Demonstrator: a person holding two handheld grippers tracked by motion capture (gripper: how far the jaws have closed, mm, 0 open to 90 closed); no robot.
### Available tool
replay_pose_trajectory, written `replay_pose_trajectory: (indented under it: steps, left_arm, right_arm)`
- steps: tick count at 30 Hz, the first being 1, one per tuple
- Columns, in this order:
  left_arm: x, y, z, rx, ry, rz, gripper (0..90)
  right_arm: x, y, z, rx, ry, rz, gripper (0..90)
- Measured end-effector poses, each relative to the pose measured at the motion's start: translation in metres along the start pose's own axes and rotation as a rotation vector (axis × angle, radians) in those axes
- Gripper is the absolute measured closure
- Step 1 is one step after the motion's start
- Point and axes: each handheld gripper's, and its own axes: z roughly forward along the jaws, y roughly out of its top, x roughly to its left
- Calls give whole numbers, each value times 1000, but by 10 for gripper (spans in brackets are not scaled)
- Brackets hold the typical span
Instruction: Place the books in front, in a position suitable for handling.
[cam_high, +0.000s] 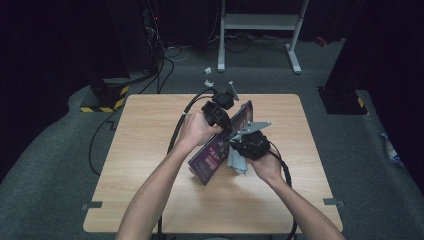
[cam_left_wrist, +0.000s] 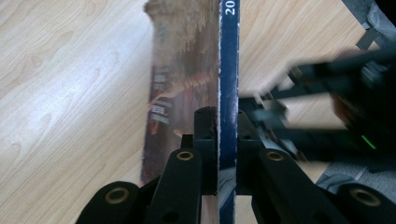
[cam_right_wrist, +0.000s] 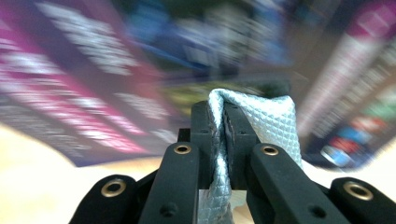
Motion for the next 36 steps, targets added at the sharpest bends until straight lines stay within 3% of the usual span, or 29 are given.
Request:
replay_pose_trajectory:
  steps: [3, 8, 12, 15, 20, 26, 32, 36]
  left_arm:
    - [-1, -1, -1, 7, -9, 6, 834]
    - [-4, -3, -4, -3, -27, 14, 834]
    - [-8, -1, -4, -8, -45, 27, 834]
    - [-9, 1, -4, -11, -48, 22, 834]
    - [-6, 7, 1, -9, -32, 0, 834]
    - [-2, 17, 9, 22, 6, -11, 834]
    - [1, 24, 15, 17, -16, -32, 834]
    - [0, 25, 16, 22, -7, -19, 834]
  right_arm:
    - [-19, -7, 9, 20, -29, 82, 843]
    - [-48, -15, 17, 37, -74, 179, 843]
    - [-58, -21, 16, 40, -93, 212, 843]
    - [-52, -23, 15, 38, -80, 181, 843]
    - [-21, -25, 11, 19, -6, 91, 843]
    - [7, -6, -9, -28, 59, -6, 843]
    - [22, 19, -37, -105, 79, -68, 843]
    - [27, 21, -37, -102, 76, -93, 842]
